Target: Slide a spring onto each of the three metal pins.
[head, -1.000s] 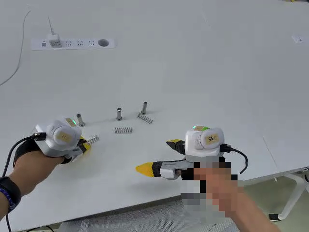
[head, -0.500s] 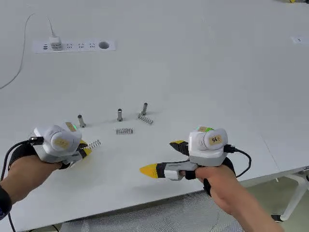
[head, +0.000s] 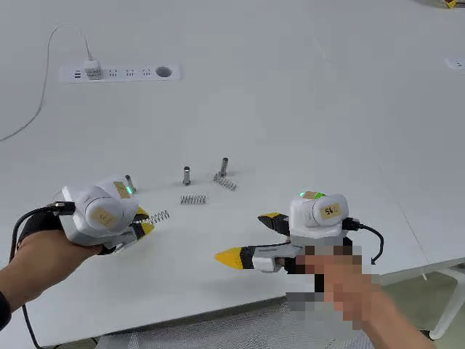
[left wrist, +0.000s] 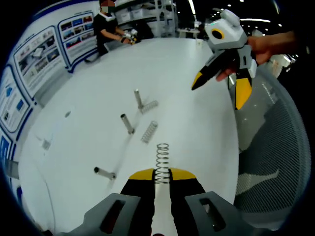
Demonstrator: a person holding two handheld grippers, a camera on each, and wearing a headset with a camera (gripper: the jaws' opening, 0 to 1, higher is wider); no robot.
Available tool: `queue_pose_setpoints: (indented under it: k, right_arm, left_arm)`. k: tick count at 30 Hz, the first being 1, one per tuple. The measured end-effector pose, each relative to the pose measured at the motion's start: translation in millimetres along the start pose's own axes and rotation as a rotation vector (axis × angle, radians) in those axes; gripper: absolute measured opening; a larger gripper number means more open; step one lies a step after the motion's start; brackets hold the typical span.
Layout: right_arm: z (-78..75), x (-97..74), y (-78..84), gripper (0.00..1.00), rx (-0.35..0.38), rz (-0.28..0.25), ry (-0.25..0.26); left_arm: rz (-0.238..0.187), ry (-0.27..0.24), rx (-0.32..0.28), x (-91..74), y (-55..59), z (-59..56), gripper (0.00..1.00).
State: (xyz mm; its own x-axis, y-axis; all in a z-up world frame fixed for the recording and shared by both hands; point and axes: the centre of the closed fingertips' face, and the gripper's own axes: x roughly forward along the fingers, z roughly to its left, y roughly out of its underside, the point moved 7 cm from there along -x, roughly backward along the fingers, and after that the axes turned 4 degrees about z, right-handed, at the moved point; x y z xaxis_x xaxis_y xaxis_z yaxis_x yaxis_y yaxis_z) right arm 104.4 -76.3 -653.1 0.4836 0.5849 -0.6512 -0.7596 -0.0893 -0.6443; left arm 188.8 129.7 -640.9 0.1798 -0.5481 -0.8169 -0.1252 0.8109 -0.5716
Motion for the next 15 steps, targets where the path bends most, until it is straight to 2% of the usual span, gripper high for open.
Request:
queue_pose_setpoints:
  k: [6,8,15]
  right_arm:
    - [1.9,1.9,-10.8,0.78,0.025,-0.043,-0.034]
    - [2.6,3.0,-14.2,0.75,0.031,-0.055,-0.044]
    - [7.9,11.4,-28.3,0.65,0.057,-0.093,-0.102]
  left_arm:
    - [-0.026,0.002,0.024,-7.2,-12.7,-4.1,0.10]
    - [-0.030,0.002,0.028,-5.0,-12.6,-3.4,0.10]
    - [-0.041,0.013,0.055,-3.3,-18.2,-13.9,0.10]
